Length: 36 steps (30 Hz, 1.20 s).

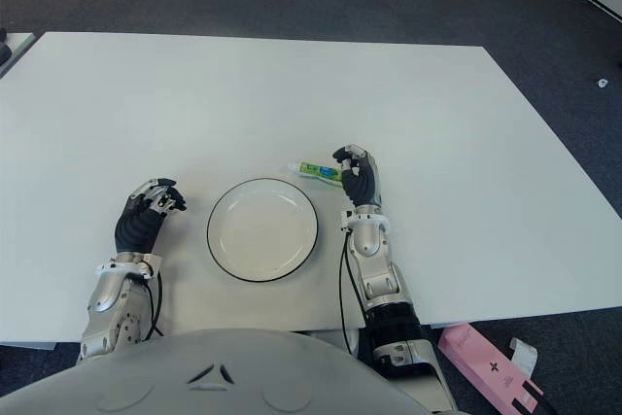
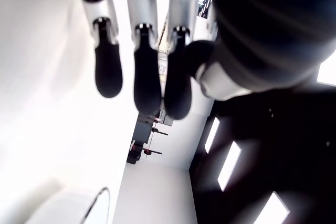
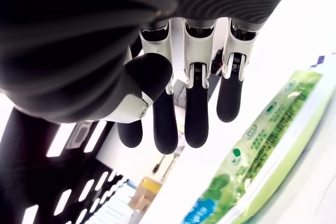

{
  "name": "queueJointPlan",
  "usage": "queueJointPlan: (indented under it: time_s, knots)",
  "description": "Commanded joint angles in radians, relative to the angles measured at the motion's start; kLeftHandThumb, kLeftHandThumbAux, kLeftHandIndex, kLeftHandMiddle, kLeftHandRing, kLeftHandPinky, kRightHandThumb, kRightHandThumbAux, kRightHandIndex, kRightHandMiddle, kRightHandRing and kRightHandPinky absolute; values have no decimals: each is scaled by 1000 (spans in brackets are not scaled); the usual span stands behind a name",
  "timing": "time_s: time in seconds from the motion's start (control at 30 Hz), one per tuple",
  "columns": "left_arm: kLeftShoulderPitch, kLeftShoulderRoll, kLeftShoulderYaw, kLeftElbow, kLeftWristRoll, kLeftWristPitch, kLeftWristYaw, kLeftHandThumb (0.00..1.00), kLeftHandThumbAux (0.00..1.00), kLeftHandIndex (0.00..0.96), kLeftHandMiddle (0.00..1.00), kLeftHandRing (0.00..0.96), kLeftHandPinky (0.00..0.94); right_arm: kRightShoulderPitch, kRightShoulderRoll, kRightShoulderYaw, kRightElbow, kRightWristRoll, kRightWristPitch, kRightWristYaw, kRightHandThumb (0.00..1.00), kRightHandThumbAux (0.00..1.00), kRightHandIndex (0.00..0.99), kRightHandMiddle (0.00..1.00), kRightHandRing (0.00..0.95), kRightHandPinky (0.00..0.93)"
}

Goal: Put the toothpaste on the table into the plate.

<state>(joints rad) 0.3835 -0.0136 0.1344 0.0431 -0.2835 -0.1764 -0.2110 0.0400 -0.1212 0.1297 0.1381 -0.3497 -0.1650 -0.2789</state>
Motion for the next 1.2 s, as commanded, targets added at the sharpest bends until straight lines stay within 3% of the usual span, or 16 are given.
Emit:
queueJointPlan:
  time_s: [0.03, 0.3, 0.57, 1.0, 1.07, 1.13, 1.17, 1.2]
  knots:
    - [14, 0, -11, 46, 19, 34, 5, 716, 718, 437, 573, 560, 533, 38, 19, 35, -109, -15, 30, 40, 954, 651, 449, 460, 502, 559]
    - [8, 5, -14, 61, 32, 10, -2, 713, 719, 436, 577, 562, 533, 51, 5, 56, -153, -29, 13, 87, 953, 652, 428, 469, 518, 602]
    - [5, -1, -13, 62, 35, 19, 12, 713, 719, 436, 577, 560, 530, 40, -19, 76, -123, -48, -75, 92, 954, 650, 437, 475, 504, 573]
    - [8, -14, -13, 36, 38, 52, 41, 715, 718, 437, 572, 553, 526, 42, -61, 99, -125, -69, -144, 133, 951, 656, 469, 432, 477, 531]
    - [8, -14, -13, 39, 31, 43, 30, 715, 718, 436, 569, 550, 523, 46, -82, 96, -146, -83, -135, 152, 819, 681, 444, 369, 408, 475]
    - [7, -15, -13, 41, 29, 38, 25, 714, 718, 436, 569, 551, 525, 48, -101, 91, -164, -88, -123, 173, 793, 564, 373, 304, 350, 414]
    - [6, -12, -14, 45, 31, 31, 21, 714, 718, 436, 568, 551, 527, 36, -157, 73, -171, -105, -73, 234, 771, 453, 305, 242, 294, 357]
    - [5, -11, -15, 48, 33, 26, 18, 713, 718, 436, 569, 552, 525, 27, -197, 61, -174, -117, -37, 277, 708, 417, 195, 155, 189, 262]
